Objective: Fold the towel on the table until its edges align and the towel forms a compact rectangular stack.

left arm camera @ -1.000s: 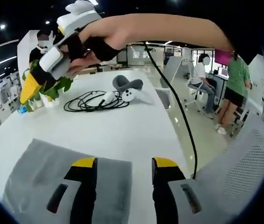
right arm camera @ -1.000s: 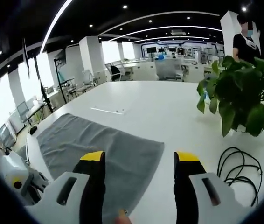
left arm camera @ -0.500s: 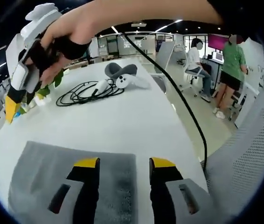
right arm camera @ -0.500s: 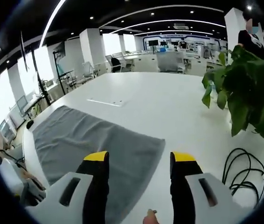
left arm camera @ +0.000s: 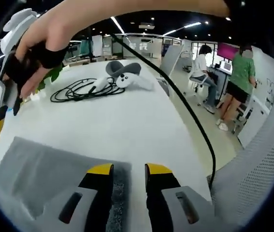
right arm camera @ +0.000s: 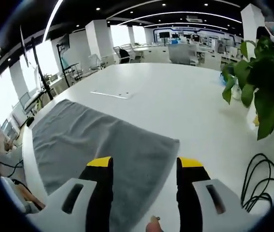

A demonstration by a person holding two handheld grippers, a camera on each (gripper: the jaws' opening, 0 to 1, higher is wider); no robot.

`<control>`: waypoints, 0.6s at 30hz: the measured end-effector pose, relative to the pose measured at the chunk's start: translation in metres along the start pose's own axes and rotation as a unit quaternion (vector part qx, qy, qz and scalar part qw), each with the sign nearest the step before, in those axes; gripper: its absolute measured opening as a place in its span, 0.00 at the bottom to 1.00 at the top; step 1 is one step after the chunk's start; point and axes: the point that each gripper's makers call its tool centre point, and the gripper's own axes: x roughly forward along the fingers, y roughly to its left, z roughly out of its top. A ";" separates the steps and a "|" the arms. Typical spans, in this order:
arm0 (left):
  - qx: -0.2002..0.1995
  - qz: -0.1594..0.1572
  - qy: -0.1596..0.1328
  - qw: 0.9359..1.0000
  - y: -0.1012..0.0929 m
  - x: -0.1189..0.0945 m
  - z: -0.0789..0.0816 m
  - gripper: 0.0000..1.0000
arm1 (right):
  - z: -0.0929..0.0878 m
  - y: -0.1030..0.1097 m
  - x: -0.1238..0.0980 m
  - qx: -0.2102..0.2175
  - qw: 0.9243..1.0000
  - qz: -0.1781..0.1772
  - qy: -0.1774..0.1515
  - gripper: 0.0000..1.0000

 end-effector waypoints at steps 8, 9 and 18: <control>0.013 0.011 0.016 1.000 0.002 0.006 -0.008 0.27 | -0.007 -0.007 0.004 0.017 1.000 -0.005 0.004 0.49; 0.015 0.014 0.019 1.000 0.002 0.007 -0.009 0.26 | -0.008 -0.009 0.005 0.019 1.000 -0.006 0.005 0.49; -0.004 0.048 0.011 0.999 0.016 0.007 -0.010 0.11 | -0.014 -0.020 0.014 0.039 0.999 -0.016 0.009 0.48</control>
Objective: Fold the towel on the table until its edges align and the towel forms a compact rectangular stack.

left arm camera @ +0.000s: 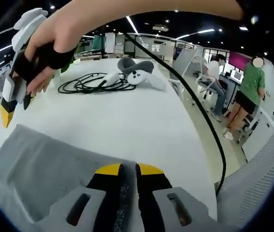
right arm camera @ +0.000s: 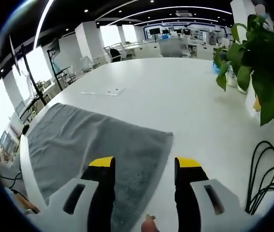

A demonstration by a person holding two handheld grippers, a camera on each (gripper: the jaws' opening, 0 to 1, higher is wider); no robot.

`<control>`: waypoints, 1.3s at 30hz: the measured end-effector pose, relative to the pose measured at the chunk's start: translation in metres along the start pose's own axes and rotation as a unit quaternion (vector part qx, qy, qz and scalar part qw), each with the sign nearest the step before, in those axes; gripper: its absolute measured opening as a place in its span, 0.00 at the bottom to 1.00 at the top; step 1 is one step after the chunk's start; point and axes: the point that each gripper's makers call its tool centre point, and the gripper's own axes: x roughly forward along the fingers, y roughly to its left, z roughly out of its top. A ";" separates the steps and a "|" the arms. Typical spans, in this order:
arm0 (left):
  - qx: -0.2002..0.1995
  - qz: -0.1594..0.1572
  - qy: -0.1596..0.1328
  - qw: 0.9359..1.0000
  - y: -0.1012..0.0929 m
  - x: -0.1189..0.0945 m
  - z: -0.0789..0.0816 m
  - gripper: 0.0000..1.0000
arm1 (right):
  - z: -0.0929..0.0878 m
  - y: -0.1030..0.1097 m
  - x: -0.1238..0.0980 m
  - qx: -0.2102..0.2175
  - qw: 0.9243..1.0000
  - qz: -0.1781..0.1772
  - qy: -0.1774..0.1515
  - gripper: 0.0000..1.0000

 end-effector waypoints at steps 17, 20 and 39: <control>-0.008 -0.023 -0.023 0.999 0.001 0.000 0.000 0.07 | 0.003 -0.015 0.025 0.015 1.000 -0.011 0.007 0.37; -0.011 -0.024 -0.026 0.999 0.002 0.000 0.000 0.07 | 0.004 -0.018 0.033 0.016 1.000 -0.018 0.009 0.33; -0.007 -0.028 -0.037 0.999 0.001 0.000 0.001 0.07 | 0.002 -0.038 0.061 0.020 0.998 -0.060 0.016 0.20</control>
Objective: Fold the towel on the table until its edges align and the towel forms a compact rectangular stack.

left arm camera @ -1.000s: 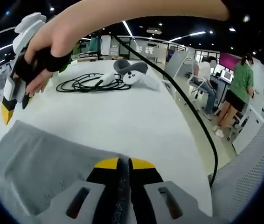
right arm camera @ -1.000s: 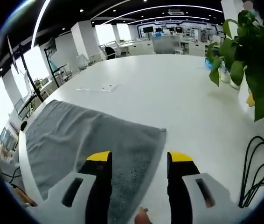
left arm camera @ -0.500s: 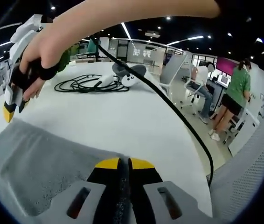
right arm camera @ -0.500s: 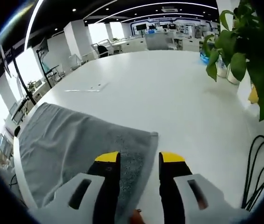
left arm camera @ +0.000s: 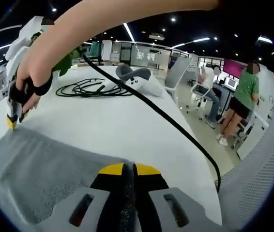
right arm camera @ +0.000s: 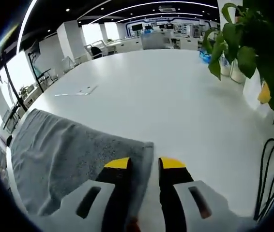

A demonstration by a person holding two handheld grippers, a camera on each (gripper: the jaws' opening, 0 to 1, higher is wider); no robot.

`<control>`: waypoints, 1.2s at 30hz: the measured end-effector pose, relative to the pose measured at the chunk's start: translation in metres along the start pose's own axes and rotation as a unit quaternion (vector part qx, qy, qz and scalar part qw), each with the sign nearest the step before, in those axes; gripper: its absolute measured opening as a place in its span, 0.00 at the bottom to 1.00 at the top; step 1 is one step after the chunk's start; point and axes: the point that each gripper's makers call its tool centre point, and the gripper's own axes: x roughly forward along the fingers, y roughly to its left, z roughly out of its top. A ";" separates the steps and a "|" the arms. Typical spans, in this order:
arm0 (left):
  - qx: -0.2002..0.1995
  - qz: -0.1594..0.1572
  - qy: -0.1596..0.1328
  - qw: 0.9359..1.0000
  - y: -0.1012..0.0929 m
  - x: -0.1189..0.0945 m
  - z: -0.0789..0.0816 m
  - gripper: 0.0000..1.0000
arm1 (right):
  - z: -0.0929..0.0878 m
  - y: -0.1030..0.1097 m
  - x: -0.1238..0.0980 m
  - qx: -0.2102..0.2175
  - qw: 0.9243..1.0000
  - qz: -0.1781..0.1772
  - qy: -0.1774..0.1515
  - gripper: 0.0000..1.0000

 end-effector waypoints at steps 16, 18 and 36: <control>0.013 0.003 -0.002 1.000 -0.001 0.001 0.001 0.07 | 0.000 0.002 0.002 -0.091 0.996 -0.020 0.002 0.00; 0.006 0.003 0.000 1.000 -0.001 0.001 0.001 0.07 | 0.000 0.002 0.003 -0.097 0.995 -0.022 0.000 0.00; -0.017 0.024 -0.013 0.999 0.005 -0.013 0.025 0.02 | 0.031 0.008 -0.027 -0.068 0.997 -0.011 -0.039 0.00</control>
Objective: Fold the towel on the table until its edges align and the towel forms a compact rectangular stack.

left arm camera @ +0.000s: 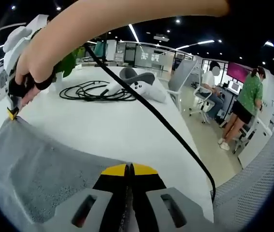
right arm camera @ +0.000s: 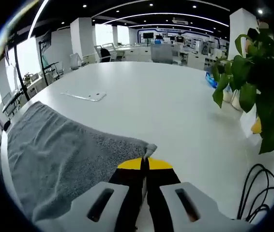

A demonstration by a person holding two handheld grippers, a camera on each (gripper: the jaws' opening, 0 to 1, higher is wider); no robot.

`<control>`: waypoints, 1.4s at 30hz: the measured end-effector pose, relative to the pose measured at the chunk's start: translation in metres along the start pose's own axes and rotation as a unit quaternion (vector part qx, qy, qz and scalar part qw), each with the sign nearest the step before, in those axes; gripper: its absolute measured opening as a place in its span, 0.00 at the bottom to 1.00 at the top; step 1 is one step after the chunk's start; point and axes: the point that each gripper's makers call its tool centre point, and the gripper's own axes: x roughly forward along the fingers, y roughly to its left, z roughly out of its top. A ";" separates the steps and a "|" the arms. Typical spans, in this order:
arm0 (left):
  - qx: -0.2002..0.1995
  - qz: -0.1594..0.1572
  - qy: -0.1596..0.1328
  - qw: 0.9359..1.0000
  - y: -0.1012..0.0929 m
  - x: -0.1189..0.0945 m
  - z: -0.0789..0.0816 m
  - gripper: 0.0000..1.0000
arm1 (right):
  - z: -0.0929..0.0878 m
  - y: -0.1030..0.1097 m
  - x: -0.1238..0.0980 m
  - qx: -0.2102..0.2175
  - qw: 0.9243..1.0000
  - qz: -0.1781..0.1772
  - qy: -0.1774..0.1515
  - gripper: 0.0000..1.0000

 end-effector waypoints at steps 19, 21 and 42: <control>-0.053 0.022 -0.096 0.994 -0.002 -0.055 0.062 0.02 | 0.044 0.017 -0.035 0.013 0.999 0.014 -0.043 0.00; -0.053 0.031 -0.101 0.993 -0.001 -0.063 0.067 0.02 | 0.051 0.020 -0.039 0.013 0.998 0.016 -0.053 0.00; -0.070 0.098 -0.166 0.979 0.013 -0.163 0.101 0.02 | 0.116 0.080 -0.069 0.032 0.994 0.047 -0.094 0.00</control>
